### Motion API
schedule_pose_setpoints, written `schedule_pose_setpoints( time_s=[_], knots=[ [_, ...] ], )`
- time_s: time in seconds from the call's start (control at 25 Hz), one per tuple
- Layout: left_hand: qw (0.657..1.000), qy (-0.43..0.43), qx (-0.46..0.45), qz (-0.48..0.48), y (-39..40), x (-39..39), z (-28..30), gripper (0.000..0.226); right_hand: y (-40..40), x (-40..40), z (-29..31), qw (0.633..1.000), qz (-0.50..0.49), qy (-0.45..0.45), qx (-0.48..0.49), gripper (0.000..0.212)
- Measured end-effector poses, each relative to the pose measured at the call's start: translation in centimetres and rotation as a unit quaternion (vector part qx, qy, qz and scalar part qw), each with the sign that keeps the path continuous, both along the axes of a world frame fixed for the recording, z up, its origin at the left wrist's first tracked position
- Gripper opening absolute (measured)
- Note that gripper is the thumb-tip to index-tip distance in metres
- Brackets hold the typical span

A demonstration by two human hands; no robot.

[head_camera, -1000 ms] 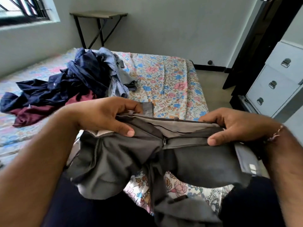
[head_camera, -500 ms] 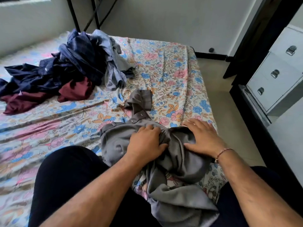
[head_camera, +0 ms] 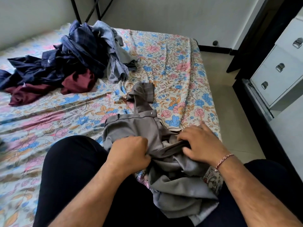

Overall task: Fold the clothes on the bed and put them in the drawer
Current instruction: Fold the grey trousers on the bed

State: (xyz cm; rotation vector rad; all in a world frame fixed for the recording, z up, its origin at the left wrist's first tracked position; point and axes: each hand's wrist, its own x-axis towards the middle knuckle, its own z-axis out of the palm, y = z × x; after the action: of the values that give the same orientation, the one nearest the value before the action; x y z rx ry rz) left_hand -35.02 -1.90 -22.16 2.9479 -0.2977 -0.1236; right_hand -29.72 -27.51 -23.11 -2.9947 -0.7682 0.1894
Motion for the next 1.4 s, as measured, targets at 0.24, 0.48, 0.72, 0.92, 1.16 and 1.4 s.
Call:
schedule_pose_setpoints(
  time_s=[0.24,0.48,0.72,0.92,1.16,1.4],
  knots=[
    [0.987,-0.065,-0.129,0.069,-4.4,1.1,-0.8,0.044,-1.9,1.1,0.3,0.987,-0.045,-0.093,0.127,0.015],
    [0.989,-0.118,-0.092,-0.008,-4.3,2.1,-2.7,0.021,1.2,1.2,-1.2,0.975,-0.029,-0.034,0.218,0.025],
    [0.986,-0.145,-0.082,0.009,-4.3,1.4,-3.4,0.015,2.3,0.9,-1.5,0.949,-0.073,0.032,0.304,0.007],
    [0.984,-0.100,-0.142,0.044,-4.6,1.6,-3.2,0.011,2.1,0.6,-1.3,0.948,-0.090,0.050,0.300,0.002],
    [0.980,-0.091,-0.166,0.064,-4.9,1.6,-3.2,0.017,2.7,0.2,-1.4,0.965,-0.069,-0.037,0.250,0.006],
    [0.987,-0.090,-0.133,0.009,-4.8,0.7,-1.6,0.027,2.7,0.0,-0.4,0.958,-0.112,-0.177,0.197,0.013]
  ],
)
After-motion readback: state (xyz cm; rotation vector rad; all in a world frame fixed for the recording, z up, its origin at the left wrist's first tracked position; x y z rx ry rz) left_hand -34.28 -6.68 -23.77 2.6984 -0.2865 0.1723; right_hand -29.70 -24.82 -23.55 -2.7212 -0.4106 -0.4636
